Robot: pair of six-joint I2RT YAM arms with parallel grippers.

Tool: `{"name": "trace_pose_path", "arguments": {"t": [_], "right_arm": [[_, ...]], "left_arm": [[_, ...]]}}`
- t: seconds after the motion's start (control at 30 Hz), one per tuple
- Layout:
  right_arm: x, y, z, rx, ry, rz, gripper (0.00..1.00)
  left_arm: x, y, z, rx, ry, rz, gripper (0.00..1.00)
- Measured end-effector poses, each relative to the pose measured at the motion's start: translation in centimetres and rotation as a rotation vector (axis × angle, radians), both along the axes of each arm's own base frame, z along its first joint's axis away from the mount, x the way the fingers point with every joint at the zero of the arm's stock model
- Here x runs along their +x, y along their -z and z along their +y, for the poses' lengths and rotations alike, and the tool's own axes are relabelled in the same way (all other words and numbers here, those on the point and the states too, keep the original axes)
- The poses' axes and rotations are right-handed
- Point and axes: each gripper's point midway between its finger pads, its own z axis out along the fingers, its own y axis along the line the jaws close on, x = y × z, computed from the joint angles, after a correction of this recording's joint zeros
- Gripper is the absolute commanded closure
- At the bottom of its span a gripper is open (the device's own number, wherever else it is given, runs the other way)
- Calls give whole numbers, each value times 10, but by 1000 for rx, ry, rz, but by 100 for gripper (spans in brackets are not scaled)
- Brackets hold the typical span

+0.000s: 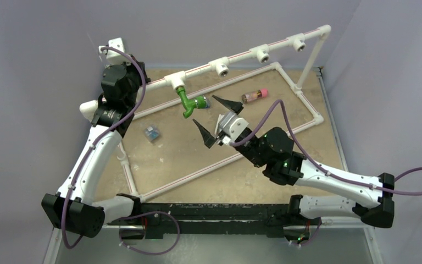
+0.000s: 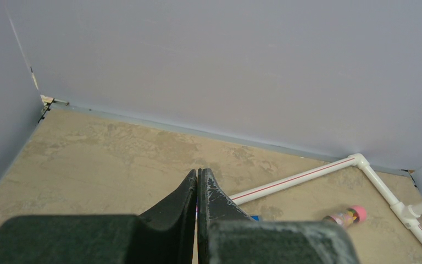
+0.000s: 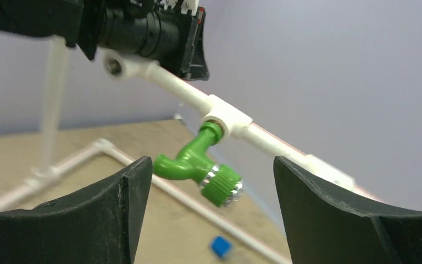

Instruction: Install the water faucets

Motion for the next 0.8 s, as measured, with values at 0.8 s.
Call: {"name": "trace_pose_path", "arguments": {"t": [0.8], "right_arm": [[27, 66, 70, -730, 241, -778, 17]], "left_arm": [[0, 0, 0, 0, 0, 0, 100]]}}
